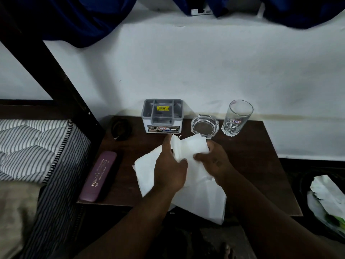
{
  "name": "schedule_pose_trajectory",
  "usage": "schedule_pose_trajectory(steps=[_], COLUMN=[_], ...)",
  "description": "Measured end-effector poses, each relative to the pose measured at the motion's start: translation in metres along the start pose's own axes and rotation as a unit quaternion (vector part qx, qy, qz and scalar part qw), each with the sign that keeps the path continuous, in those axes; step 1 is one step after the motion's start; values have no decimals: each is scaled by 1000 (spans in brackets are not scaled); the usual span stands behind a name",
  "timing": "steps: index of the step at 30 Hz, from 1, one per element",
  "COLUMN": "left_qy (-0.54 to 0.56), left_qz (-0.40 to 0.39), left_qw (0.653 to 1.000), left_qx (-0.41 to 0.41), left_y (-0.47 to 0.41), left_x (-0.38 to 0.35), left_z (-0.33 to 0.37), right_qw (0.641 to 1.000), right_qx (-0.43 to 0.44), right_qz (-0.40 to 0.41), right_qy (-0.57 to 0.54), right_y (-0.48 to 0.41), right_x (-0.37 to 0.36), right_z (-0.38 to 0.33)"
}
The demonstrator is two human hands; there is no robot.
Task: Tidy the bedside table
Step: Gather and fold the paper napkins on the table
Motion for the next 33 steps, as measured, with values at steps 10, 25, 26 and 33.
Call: schedule_pose_trajectory(steps=[10,25,26,33], left_qy=[-15,252,263,339], left_qz=[-11,43,41,61], left_qw=[995,964,957,881], left_qx=[-100,72,115,324], left_y=[5,87,98,141], left_x=[5,-14,-21,-43], left_z=[22,18,3,-74], right_qw=[997,961,973,975], right_qx=[17,-93,-81,72], right_qz=[73,-134,-128,-175], right_qy=[19,-223,-175,114], right_y=[-3,45,44,40], right_x=[26,60,64,37], right_z=[-5,7,12,-14])
Point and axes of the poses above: each hand's wrist, its own y-axis away from the middle knuckle, its own x-axis out of the back of the hand, z = x × y, the point moved 9 cm from there along -y, towards the middle knuckle, and after that the axes turned 6 degrees about y, right-handed, at the moved point
